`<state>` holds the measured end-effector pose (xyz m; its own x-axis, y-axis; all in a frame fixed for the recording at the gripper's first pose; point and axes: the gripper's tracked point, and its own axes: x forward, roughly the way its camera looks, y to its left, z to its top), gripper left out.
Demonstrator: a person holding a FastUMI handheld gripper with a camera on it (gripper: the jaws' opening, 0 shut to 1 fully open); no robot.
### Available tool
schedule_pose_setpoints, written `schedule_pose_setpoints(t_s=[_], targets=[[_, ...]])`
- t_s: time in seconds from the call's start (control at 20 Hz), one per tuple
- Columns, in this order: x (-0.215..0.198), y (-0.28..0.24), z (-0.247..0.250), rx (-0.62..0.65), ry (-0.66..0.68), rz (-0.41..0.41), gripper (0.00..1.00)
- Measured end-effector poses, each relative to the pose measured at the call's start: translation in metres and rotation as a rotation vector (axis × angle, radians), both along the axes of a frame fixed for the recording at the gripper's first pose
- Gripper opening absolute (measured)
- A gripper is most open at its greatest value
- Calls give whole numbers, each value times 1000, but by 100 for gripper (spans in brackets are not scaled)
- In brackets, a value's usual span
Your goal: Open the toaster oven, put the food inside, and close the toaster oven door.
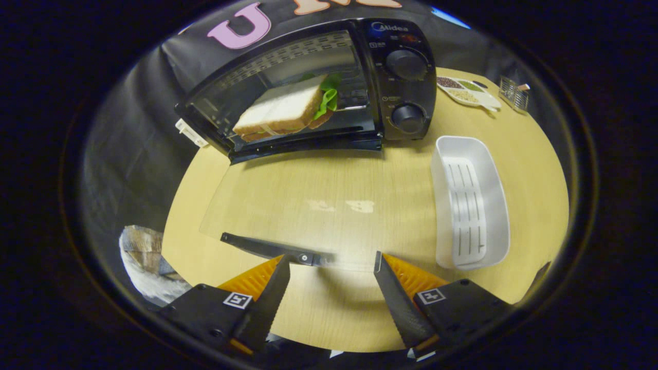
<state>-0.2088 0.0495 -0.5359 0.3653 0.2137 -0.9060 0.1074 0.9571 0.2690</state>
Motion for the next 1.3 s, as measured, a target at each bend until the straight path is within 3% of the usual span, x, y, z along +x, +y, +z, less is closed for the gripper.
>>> schedule_pose_setpoints(t_s=[0.4,0.65,1.05,1.3], targets=[[42,0,57,145,-167,-107,98],[88,-1,101,204,-305,-156,98],[151,-10,143,237,-431,-212,98],[173,-23,166,196,-501,-205,99]])
